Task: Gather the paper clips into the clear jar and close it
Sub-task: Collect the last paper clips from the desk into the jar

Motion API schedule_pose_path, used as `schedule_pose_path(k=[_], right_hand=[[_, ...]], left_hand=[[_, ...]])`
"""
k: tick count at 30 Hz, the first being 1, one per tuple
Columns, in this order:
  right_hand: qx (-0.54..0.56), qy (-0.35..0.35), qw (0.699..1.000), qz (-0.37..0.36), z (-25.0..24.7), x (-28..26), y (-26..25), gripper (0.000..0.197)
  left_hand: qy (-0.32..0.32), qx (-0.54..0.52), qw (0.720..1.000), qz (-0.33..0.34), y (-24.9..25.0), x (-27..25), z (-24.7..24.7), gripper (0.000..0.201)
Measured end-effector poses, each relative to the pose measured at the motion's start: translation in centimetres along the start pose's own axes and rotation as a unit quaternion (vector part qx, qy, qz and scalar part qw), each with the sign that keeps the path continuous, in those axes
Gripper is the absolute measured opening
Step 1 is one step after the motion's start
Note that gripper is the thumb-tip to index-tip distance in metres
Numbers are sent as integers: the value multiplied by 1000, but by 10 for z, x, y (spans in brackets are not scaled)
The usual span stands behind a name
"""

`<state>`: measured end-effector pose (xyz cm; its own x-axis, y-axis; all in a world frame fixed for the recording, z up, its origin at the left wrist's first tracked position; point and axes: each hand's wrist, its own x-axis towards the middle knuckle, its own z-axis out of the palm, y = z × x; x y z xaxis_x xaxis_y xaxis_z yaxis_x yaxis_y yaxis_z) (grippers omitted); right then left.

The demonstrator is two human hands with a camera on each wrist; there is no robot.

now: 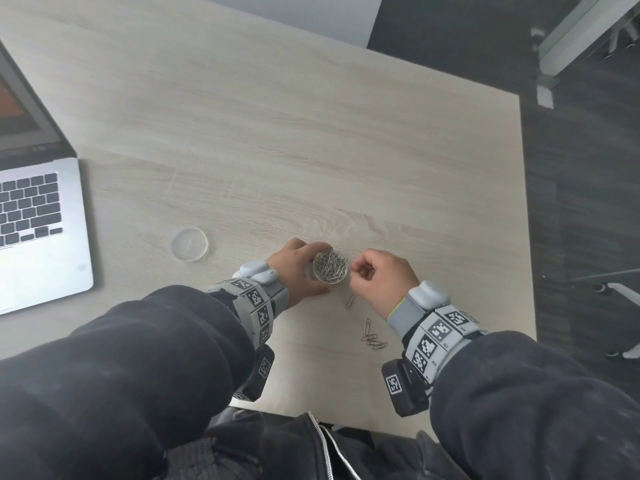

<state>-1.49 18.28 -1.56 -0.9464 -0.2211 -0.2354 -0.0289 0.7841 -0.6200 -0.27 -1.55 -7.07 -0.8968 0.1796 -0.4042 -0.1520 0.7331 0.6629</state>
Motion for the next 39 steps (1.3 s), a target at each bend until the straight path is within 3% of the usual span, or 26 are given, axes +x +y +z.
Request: schedule_pose_path(k=[6,13,18,22,24,28,32,39], right_hand=[[7,-11,1000,-6,6,17,-21,4],[-7,8,1000,-5,-7,9,5,5],[-104,-120,987,-7,-23,-10,46,9],[-182,-234,954,-36,-31,-28,61,56],[-196,-252,945,-74,-31,-33,62,76],[-271,-271,911,-153,-25,-37,54,94],[-328,-295,876,-193,-17,-37,46,86],[-279,-287,898,-186,-13,-34,52,51]], left_hand=[[2,1,1000,-1,2,0,0,72],[-4,9,1000,-7,1,0,-1,72],[-10,25,1000,-15,3,0,-3,71],[-9,32,999,-17,6,0,-4,70],[-7,33,999,-18,7,-1,-4,70],[-2,31,999,-18,9,-2,-2,71],[-3,31,999,-22,10,-3,-2,73],[-4,32,999,-30,12,-4,-3,77]])
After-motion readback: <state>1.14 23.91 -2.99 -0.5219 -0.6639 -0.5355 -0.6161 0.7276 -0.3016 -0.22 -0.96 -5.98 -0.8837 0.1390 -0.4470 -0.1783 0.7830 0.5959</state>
